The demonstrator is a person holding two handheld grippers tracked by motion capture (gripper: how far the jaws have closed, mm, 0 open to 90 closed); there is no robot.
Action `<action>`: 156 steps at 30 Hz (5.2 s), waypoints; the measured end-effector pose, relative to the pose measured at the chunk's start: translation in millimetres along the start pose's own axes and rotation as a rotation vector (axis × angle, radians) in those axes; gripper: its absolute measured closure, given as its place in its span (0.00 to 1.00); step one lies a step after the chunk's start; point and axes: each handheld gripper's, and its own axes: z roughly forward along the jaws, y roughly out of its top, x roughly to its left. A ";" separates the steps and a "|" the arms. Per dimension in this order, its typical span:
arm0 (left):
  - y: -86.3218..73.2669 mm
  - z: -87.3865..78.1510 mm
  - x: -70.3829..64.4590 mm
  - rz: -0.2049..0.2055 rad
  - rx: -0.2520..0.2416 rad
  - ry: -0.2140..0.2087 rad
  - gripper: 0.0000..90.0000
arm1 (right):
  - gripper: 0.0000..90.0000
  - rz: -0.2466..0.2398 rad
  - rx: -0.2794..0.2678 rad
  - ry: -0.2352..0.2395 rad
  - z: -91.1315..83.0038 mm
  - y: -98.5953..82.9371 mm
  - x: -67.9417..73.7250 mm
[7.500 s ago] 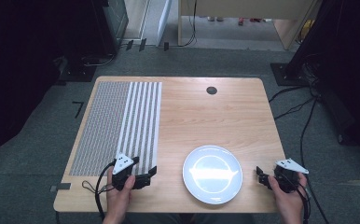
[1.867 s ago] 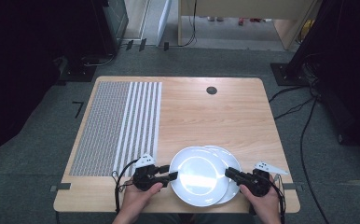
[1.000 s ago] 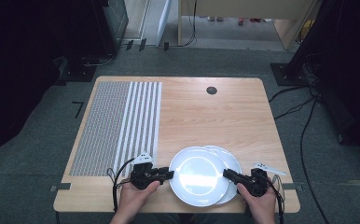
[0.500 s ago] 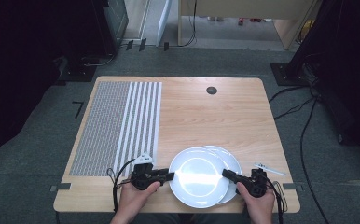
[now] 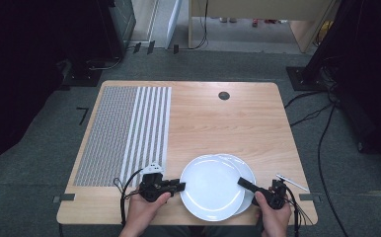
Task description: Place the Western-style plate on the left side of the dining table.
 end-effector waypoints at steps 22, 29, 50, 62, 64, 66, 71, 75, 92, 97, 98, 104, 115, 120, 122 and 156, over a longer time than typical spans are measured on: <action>10.9 -16.1 0.1 -0.014 -0.024 -0.024 0.80 | 0.98 0.049 -0.010 0.035 -1.8 6.4 16.9; 18.9 -35.9 7.8 -0.021 -0.052 -0.012 0.81 | 0.98 0.019 -0.013 0.049 11.3 12.7 36.7; 28.9 -88.5 53.0 -0.105 -0.133 0.039 0.82 | 0.98 -0.010 0.036 0.075 78.0 25.3 86.9; 39.2 -114.2 74.9 -0.126 -0.155 0.095 0.83 | 0.98 -0.018 0.056 0.089 115.1 28.9 108.3; 40.7 -117.0 78.5 -0.130 -0.159 0.102 0.83 | 0.98 -0.021 0.058 0.091 120.7 29.7 112.4; 41.9 -119.9 82.8 -0.136 -0.162 0.108 0.83 | 0.98 -0.027 0.057 0.090 127.3 30.5 115.8; 44.1 -128.3 94.1 -0.164 -0.175 0.116 0.84 | 0.98 -0.022 0.065 0.092 141.0 31.0 121.0; 45.3 -135.4 100.4 -0.180 -0.187 0.128 0.84 | 0.98 -0.011 0.072 0.096 152.8 31.1 125.0; 48.9 -161.4 136.4 -0.249 -0.212 0.219 0.85 | 0.98 -0.014 0.090 0.100 204.2 24.8 143.9; 51.5 -165.7 147.4 -0.286 -0.232 0.226 0.86 | 0.98 0.019 0.091 0.103 222.5 21.8 142.2; 51.6 -166.2 149.7 -0.295 -0.235 0.225 0.87 | 0.98 0.021 0.089 0.102 224.5 21.4 142.5; 53.6 -166.7 166.2 -0.324 -0.239 0.248 0.87 | 0.98 0.034 0.059 0.089 240.0 15.5 143.4; 64.2 -160.9 196.5 -0.350 -0.230 0.307 0.86 | 0.98 0.101 0.043 0.067 276.2 11.2 132.9; 67.5 -153.4 213.7 -0.389 -0.250 0.330 0.87 | 0.98 0.138 0.027 0.050 294.6 10.8 128.0; 71.6 -150.1 217.3 -0.385 -0.256 0.361 0.86 | 0.98 0.172 0.029 0.044 301.3 10.7 124.9; 81.4 -112.3 268.1 -0.563 -0.322 0.399 0.85 | 0.94 0.073 0.000 -0.115 358.8 38.7 114.4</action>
